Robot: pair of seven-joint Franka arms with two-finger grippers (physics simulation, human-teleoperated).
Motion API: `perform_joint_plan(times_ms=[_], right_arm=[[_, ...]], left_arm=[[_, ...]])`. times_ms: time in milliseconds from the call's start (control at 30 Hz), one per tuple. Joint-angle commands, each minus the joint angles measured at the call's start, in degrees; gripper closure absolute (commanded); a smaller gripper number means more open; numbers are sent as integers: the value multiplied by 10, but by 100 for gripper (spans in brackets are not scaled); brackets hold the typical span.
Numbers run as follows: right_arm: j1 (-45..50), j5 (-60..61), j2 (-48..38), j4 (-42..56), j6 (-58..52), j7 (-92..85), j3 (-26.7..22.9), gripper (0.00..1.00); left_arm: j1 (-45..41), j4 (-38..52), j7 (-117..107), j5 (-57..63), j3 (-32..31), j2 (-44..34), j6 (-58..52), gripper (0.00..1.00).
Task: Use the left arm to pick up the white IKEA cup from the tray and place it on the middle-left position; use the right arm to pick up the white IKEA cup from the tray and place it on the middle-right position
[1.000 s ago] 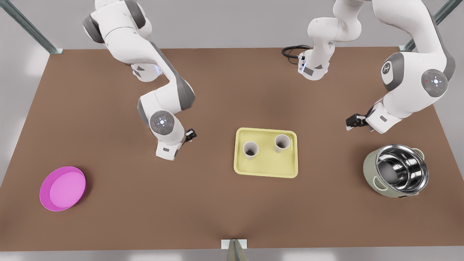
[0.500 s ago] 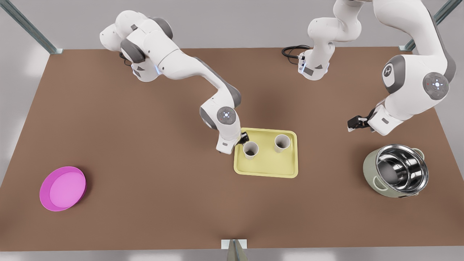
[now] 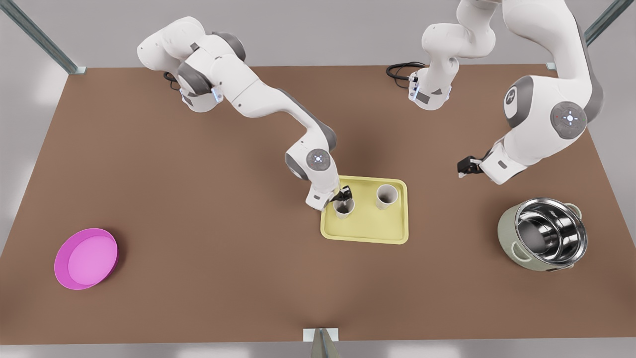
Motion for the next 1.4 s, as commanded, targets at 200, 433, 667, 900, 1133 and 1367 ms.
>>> perform_joint_plan(times_ms=[200,433,667,900,1133,1367], right_arm=[[0,1,2,-1,10,79,-1,64],[-16,54,-37,0,1,95,-5,89],[-159,3,-120,-7,-223,-288,-25,91],[-301,-11,-122,-14,-220,-649,-28,89],[-317,-57,-86,-36,-146,-703,-28,88],[-319,-55,-65,-40,-120,-711,-28,85]], left_arm=[[-11,15,-2,-31,-18,39,46,0],[-25,14,-8,-29,-20,108,98,0],[-90,-86,-90,-13,-21,119,245,0],[-125,-201,-142,-15,-21,105,422,0],[-149,-201,-171,-13,-21,141,452,0],[-147,-245,-172,11,-17,141,468,0]])
